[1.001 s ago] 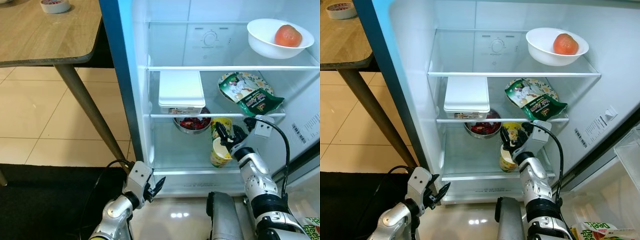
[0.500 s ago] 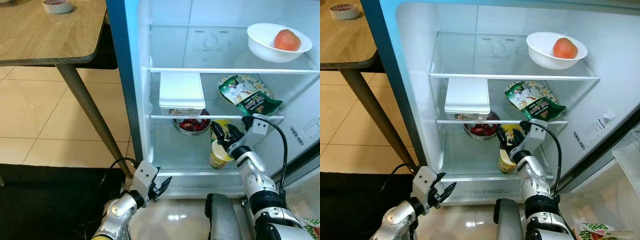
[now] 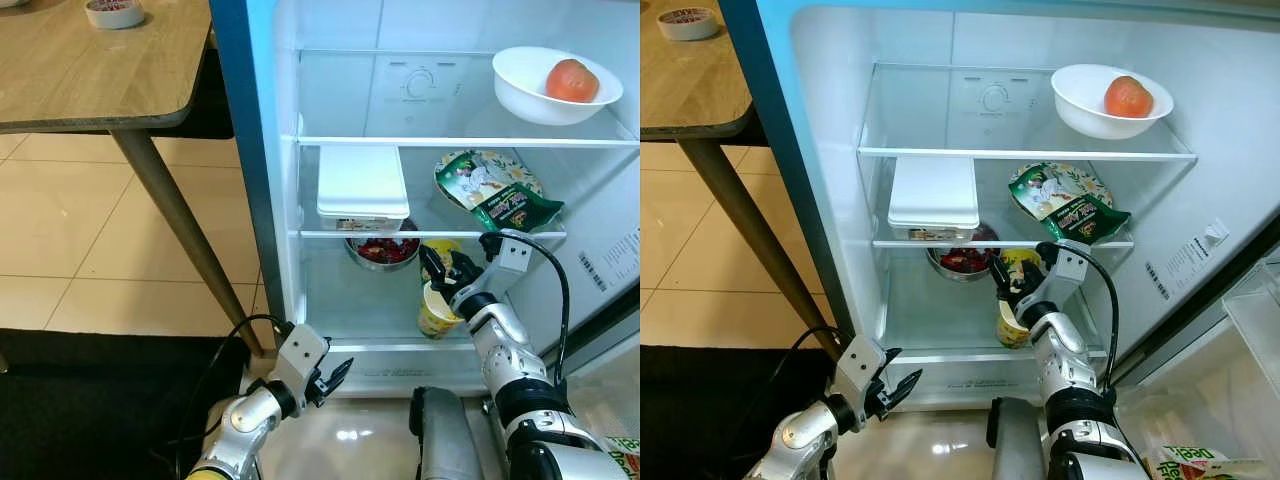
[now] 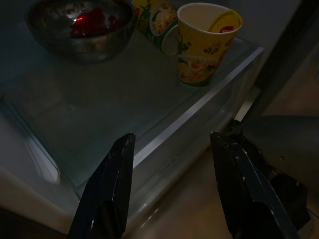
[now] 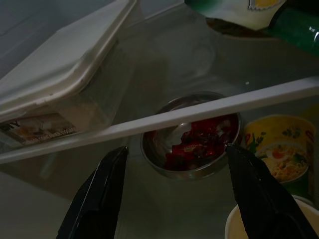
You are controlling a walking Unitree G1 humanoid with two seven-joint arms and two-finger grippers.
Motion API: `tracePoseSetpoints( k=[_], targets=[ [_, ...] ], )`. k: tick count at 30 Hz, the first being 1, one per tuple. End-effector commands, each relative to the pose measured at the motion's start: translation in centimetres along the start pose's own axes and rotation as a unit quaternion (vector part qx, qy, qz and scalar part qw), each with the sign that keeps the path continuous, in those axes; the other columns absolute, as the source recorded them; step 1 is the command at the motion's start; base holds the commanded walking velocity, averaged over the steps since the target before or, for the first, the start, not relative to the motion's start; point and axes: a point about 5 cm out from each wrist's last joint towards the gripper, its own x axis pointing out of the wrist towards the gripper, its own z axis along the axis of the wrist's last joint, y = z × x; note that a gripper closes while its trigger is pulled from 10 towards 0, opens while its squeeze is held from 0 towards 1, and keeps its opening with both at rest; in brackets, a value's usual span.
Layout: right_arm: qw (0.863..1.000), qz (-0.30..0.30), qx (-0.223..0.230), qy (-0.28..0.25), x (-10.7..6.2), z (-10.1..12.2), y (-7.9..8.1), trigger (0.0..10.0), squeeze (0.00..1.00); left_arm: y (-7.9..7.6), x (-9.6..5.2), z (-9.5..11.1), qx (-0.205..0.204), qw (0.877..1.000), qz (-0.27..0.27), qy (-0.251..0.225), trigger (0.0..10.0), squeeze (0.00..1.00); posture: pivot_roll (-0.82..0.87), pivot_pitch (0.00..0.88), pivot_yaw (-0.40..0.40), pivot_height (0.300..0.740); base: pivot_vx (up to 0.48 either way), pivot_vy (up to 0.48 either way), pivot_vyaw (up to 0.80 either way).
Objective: Restocking fridge
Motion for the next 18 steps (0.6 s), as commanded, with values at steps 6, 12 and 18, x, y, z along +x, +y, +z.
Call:
tracePoseSetpoints(
  k=[6, 12, 18],
  targets=[
    [1.0, -0.007, 0.007, -0.003, -0.14, -0.06, -0.46, 10.0, 0.0, -0.49, 0.0, -0.54, -0.005, 1.0, -0.006, 0.01, 10.0, 0.0, 0.02, 0.058, -0.065, 0.562, 0.0, 0.0, 0.0],
    [1.0, -0.007, 0.008, -0.003, -0.11, -0.11, -0.46, 10.0, 0.0, -0.42, -0.03, -0.57, -0.004, 1.0, -0.006, 0.012, 10.0, 0.0, 0.03, 0.055, -0.062, 0.587, 0.0, 0.0, 0.0],
    [1.0, -0.008, 0.01, -0.007, -0.03, -0.1, -0.38, 10.0, 0.0, -0.3, -0.09, -0.61, -0.004, 1.0, -0.007, 0.014, 10.0, 0.0, 0.03, 0.052, -0.06, 0.607, 0.0, 0.0, 0.0]
  ],
)
